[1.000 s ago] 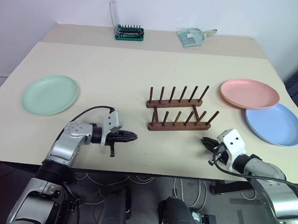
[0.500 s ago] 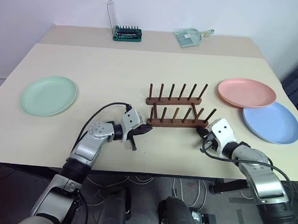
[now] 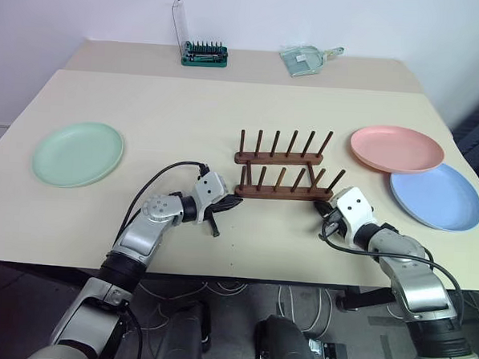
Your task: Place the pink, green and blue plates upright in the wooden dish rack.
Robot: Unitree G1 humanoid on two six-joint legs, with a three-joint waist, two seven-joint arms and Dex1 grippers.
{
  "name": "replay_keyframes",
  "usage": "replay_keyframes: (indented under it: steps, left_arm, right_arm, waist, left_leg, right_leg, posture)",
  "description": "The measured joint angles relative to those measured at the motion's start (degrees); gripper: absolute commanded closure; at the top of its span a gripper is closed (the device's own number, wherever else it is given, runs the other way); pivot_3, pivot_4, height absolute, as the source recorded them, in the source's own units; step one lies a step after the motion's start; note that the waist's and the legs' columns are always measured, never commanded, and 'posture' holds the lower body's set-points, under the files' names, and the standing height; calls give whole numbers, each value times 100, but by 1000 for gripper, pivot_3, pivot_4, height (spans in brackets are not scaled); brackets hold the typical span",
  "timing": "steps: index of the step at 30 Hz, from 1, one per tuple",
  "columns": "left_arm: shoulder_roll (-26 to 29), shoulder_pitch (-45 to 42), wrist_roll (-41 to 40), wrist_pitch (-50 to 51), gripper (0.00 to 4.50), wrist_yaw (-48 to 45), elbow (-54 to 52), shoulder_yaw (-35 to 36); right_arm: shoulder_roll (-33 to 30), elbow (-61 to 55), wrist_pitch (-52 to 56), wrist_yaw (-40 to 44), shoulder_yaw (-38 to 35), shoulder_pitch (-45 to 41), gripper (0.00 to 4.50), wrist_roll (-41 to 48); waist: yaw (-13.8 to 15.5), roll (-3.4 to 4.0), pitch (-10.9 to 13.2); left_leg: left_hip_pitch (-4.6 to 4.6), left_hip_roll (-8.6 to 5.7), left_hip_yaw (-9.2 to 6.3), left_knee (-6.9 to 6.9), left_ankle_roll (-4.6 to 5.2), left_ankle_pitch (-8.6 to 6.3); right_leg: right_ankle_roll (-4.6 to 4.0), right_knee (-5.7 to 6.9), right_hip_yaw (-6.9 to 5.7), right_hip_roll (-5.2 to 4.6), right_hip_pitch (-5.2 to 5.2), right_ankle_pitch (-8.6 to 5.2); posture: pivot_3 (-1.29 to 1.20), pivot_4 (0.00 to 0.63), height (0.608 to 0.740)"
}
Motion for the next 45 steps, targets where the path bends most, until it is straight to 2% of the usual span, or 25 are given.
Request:
replay_keyframes:
  steps: [2,5,9,12,13,16,21,28,32,36,41,42,45]
  left_arm:
    - [74,29,-57,74,4475,-104,-72,31]
    - [242,316,-470,277,4500,-493,-385,208]
    - [415,597,-959,614,4500,-990,-820,277]
    - [395,550,-1087,719,4500,-1087,-963,281]
    - [374,528,-1129,746,4500,-1093,-1009,282]
    - [360,506,-1166,820,4500,-1116,-1048,280]
    - [368,513,-1168,864,4500,-1131,-1202,266]
    - [372,528,-1276,862,4500,-1169,-1520,295]
    - [367,543,-1292,883,4500,-1109,-1635,312]
    - [361,560,-1335,977,4500,-1036,-1745,326]
    - [353,598,-1412,1155,4500,-875,-1951,340]
    - [347,599,-1415,1196,4500,-841,-1972,340]
    - [289,597,-1418,1249,4500,-797,-1980,341]
  right_arm:
    - [-177,-184,48,129,-34,136,4495,25]
    - [-626,-625,354,512,-355,471,3642,307]
    - [-1391,-883,732,894,-1023,567,1627,512]
    - [-1771,-798,718,891,-1108,189,147,332]
    - [-1899,-629,648,861,-1075,-29,40,197]
    - [-1972,-233,425,808,-961,-468,40,-68]
    - [-1962,885,6,853,-359,-1323,40,-449]
    - [-1778,3717,-891,757,408,-3073,40,-1226]
    - [-1508,4939,-1445,720,713,-3615,40,-1529]
    - [-1414,5635,-1945,704,876,-3891,1773,-1731]
    - [-1413,5778,-2313,632,964,-3919,4259,-1907]
    - [-1413,5738,-2387,580,956,-3920,4453,-1911]
    - [-1421,5596,-2417,483,939,-3854,4453,-1916]
  waist:
    - [-3,0,0]
    - [1,4,2]
    - [20,1,5]
    - [-6,1,5]
    - [-7,1,5]
    - [13,0,6]
    - [12,0,8]
    - [-10,3,12]
    - [-7,4,13]
    - [-4,6,14]
    - [-3,8,15]
    - [-4,9,15]
    - [-2,9,15]
  left_leg:
    - [0,0,1,-2,0,0]
    - [-7,0,1,-6,1,-1]
    - [-9,0,-1,-1,9,-6]
    - [-9,0,-1,-1,16,-10]
    - [-10,0,-1,-2,16,-10]
    - [-10,-1,0,-6,2,-2]
    - [-15,-3,6,3,-9,5]
    - [-15,-1,10,3,-13,8]
    - [-15,-1,13,5,-14,10]
    - [-15,-1,16,11,-14,10]
    - [-15,0,15,11,-14,10]
    - [-15,0,15,11,-14,10]
    - [-14,1,14,15,-14,10]
  right_leg:
    - [0,-1,0,0,-2,0]
    - [0,-7,0,-4,-7,0]
    - [-1,-10,-1,-6,-5,0]
    - [-1,-10,0,-6,-6,0]
    - [-1,-10,0,-5,-8,0]
    - [-1,-14,-1,-3,-9,0]
    - [1,-16,-1,-5,-9,0]
    - [1,-16,1,-1,-12,0]
    - [2,-16,1,0,-11,-1]
    - [3,-16,2,-1,-10,-1]
    - [4,-15,3,-2,-10,-2]
    - [4,-14,3,-1,-9,-2]
    - [4,-13,2,-1,-6,-2]
  posture:
    - [0,150,732]
    - [0,150,732]
    - [0,150,732]
    - [0,150,732]
    - [0,150,732]
    - [0,150,732]
    - [0,150,732]
    - [0,150,732]
    - [0,150,732]
    - [0,150,732]
    - [0,150,732]
    - [0,150,732]
    - [0,150,732]
